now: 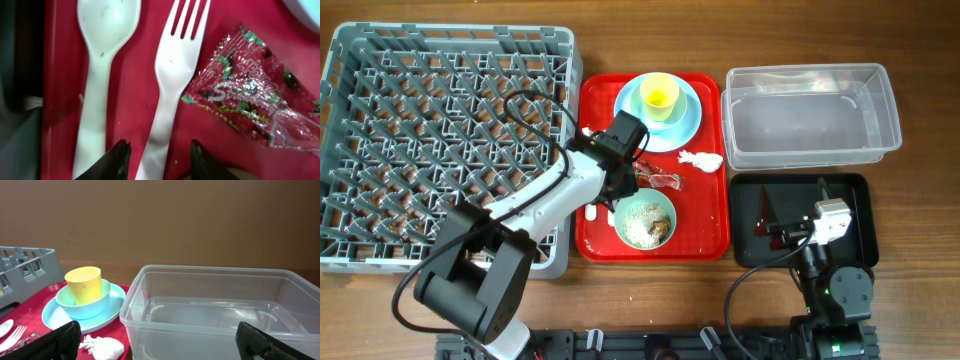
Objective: Sort waste into correct bins and load items into the dishwasher rack
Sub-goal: 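Grasp the white fork with the left gripper and lift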
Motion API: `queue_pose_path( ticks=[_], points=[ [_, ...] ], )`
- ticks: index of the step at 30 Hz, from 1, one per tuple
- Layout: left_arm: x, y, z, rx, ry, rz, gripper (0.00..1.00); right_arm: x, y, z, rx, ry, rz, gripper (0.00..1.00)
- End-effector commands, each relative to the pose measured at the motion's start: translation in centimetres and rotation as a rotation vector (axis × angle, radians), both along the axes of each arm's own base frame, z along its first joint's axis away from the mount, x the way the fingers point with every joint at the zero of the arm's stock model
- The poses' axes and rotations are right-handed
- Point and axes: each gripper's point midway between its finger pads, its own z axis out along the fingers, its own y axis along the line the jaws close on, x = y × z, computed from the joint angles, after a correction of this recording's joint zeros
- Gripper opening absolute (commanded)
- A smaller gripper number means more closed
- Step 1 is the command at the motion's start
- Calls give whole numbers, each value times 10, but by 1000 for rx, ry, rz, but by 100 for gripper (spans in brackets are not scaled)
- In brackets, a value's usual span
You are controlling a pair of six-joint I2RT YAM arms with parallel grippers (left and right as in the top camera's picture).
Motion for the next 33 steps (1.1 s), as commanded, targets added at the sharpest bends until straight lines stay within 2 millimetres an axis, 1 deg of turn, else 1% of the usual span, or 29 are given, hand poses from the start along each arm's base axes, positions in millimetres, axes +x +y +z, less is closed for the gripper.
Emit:
queue_pose_path(
  ticks=[1,4,6,8,11,15,17,19,22,24,26,28,29,31,32,33],
  points=[
    [-3,7,-13,13,-12,22,40,0,0,1,-6,-7,0,100],
    [-1,5,-15,4,-26,22,39,0,0,1,-6,-7,0,100],
    [0,4,-17,-3,-36,22,36,0,0,1,-6,-7,0,100],
    [1,4,-21,-9,-46,22,34,0,0,1,-6,-7,0,100],
    [0,5,-24,-10,-48,18,25,0,0,1,-6,-7,0,100],
    [2,4,-22,-11,-59,-1,4,0,0,1,-6,-7,0,100],
    [7,1,-16,-18,-77,-13,4,0,0,1,-6,-7,0,100],
    [15,-3,-4,-30,-110,-32,4,0,0,1,-5,-7,0,100],
    [28,-11,25,-53,-181,-74,4,0,0,1,-5,-7,0,100],
    [35,-10,52,-55,-238,-81,4,0,0,1,-6,-7,0,100],
    [40,-3,76,-28,-291,-63,4,0,0,1,-6,-7,0,100],
    [40,6,106,-6,-344,-46,4,0,0,1,-6,-7,0,100],
    [38,9,124,-4,-372,-67,4,0,0,1,-6,-7,0,100],
    [37,16,144,-1,-414,-68,4,0,0,1,-6,-7,0,100],
    [36,22,151,4,-431,-54,4,0,0,1,-6,-7,0,100],
    [35,35,160,14,-447,-26,4,0,0,1,-6,-7,0,100]
  ],
)
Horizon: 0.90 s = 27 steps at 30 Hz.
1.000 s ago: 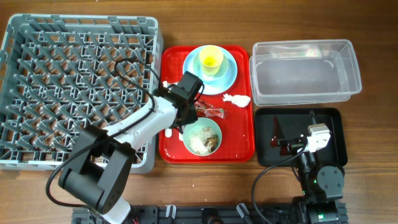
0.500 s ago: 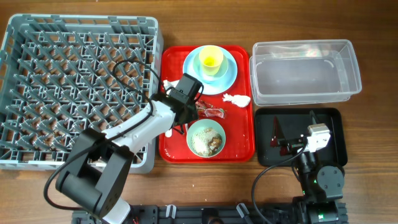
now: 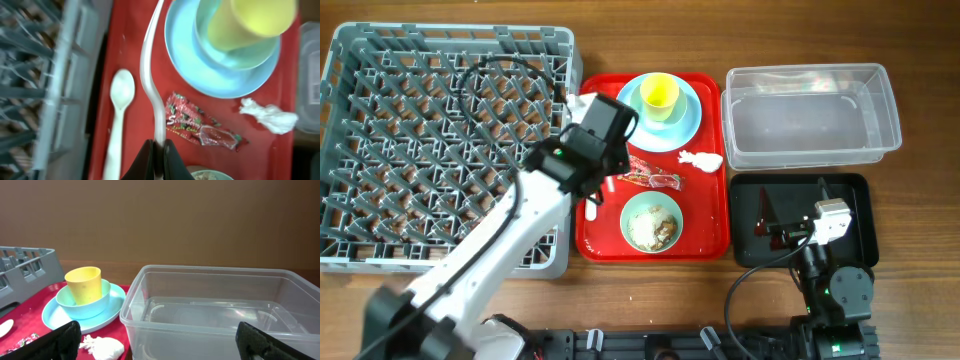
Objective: Sort waste into correct bins and load items into the dishwasher rack
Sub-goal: 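Grasp the white fork with the left gripper and lift, then move the fork over the dish rack and release it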
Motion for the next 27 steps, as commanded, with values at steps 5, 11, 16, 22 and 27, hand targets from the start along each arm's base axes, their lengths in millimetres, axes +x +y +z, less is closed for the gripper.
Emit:
queue_pose_path(
  ticks=[5,11,16,22,27],
  points=[
    [-2,92,46,44,-67,213,4,0,0,1,-6,-7,0,100],
    [-13,134,38,95,8,289,4,0,0,1,-6,-7,0,100],
    [-13,134,39,103,8,278,4,0,0,1,-5,-7,0,99],
    [-14,134,38,105,13,278,4,0,0,1,-6,-7,0,100],
    [-15,134,38,119,17,254,4,0,0,1,-6,-7,0,100]
  ],
)
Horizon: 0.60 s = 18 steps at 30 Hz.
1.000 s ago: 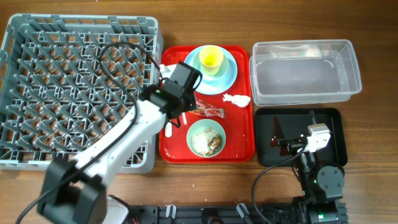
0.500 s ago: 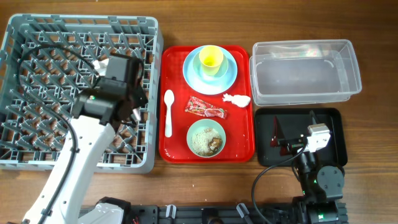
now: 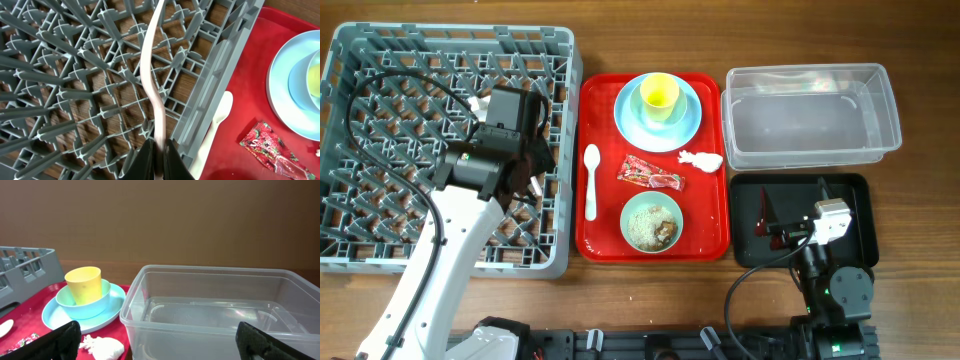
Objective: Sort waste into correct bins and load items into the dishwasher rack
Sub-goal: 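Move the fork over the dish rack and release it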
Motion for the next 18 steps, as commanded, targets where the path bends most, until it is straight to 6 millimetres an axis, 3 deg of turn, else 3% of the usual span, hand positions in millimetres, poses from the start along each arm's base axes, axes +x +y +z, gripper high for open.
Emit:
queue_pose_path(
  ticks=[1,9,13,16,18],
  points=[
    [2,3,10,29,-23,-35,4,0,0,1,-6,-7,0,99],
    [0,4,8,81,9,-117,4,0,0,1,-6,-7,0,100],
    [10,14,10,170,-9,-132,4,0,0,1,-6,-7,0,100],
    [26,-4,-10,140,25,-234,4,0,0,1,-6,-7,0,100],
    [30,-4,-29,157,81,-236,4,0,0,1,-5,-7,0,100]
  ],
)
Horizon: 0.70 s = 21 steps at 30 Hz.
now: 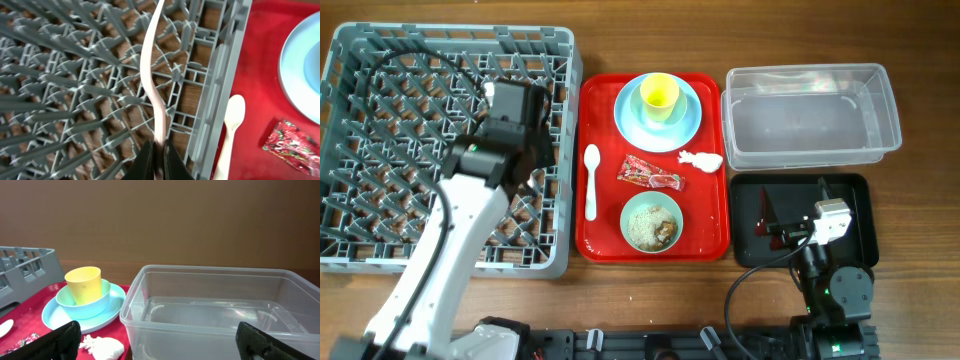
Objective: Sort waste into correct bins and load items into the dishwasher rack
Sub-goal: 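Move the fork over the dish rack and release it, then reach the left gripper back to the white spoon on the tray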
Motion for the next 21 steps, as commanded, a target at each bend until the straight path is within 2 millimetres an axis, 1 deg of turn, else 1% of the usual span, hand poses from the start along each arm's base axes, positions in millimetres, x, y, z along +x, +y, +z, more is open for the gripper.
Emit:
queue_pose_path(
  ticks=[1,3,4,6,11,13,14,15,16,17,18,21],
  points=[
    [11,-1,-25,59,78,-50,4,0,0,1,-6,-7,0,100],
    [20,11,-32,151,80,-43,4,0,0,1,-6,-7,0,100],
    [23,11,-32,159,72,-43,4,0,0,1,-6,-7,0,100],
    [27,1,-34,102,62,-67,4,0,0,1,-6,-7,0,100],
    [22,-32,-42,-70,97,-152,4,0,0,1,-6,-7,0,100],
    [21,-35,-43,-83,105,-157,6,0,0,1,-6,-7,0,100],
    [20,-35,-44,-82,108,-156,13,0,0,1,-6,-7,0,100],
    [19,-35,-44,-81,114,-156,35,0,0,1,-6,-7,0,100],
    [18,-34,-45,-81,117,-155,47,0,0,1,-6,-7,0,100],
    [19,-34,-44,-81,115,-155,53,0,0,1,-6,-7,0,100],
    [20,-35,-43,-83,106,-156,55,0,0,1,-6,-7,0,100],
    [23,-38,-33,-89,74,-161,55,0,0,1,-6,-7,0,100]
  ],
)
